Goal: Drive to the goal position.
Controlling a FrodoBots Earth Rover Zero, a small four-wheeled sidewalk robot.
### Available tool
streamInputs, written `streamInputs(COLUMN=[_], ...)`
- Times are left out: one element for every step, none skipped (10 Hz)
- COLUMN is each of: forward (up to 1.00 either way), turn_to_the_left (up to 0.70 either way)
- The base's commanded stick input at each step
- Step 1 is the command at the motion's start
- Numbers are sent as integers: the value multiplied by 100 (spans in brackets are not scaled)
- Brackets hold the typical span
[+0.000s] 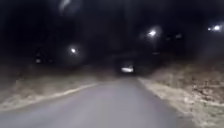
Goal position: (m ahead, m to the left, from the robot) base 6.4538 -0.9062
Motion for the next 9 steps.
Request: streamInputs(forward=[100,100,100,100,100,100,100,100,100], turn_to_the_left=[0,0,0,0,0,0,0,0,0])
